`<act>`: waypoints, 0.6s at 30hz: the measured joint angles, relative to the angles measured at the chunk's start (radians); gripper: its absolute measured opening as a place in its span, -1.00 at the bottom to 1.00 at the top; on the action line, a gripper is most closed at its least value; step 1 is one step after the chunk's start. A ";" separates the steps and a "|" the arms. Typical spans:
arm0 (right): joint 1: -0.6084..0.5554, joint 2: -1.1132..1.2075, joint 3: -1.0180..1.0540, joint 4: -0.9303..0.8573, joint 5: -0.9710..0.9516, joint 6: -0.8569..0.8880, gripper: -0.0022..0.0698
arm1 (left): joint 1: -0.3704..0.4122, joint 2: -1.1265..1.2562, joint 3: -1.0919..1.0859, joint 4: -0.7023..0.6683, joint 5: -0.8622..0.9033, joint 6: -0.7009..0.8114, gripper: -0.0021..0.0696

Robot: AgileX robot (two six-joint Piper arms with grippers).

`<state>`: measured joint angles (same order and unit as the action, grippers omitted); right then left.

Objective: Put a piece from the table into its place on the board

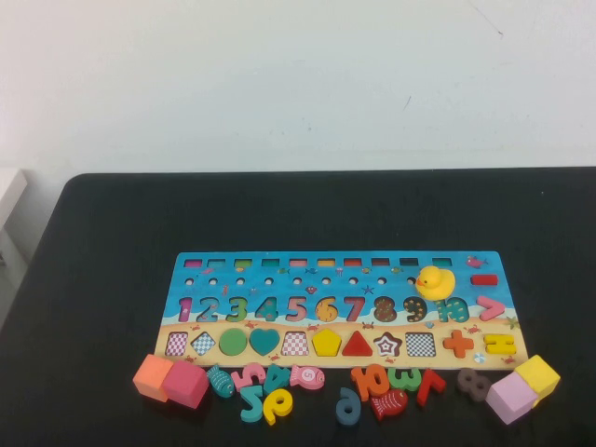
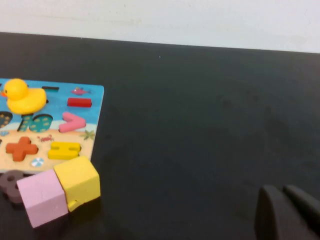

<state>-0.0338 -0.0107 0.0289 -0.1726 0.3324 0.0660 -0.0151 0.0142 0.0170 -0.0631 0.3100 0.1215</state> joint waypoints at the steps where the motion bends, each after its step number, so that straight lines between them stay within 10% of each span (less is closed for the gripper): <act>1: 0.000 0.000 -0.002 0.000 0.003 0.000 -0.89 | 0.000 0.000 0.000 0.000 0.000 0.000 -0.95; 18: 0.000 0.000 -0.004 0.000 0.017 0.000 -0.89 | 0.000 0.000 0.000 0.000 0.000 0.001 -0.95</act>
<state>-0.0338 -0.0107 0.0252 -0.1726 0.3498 0.0660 -0.0151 0.0142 0.0170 -0.0631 0.3100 0.1229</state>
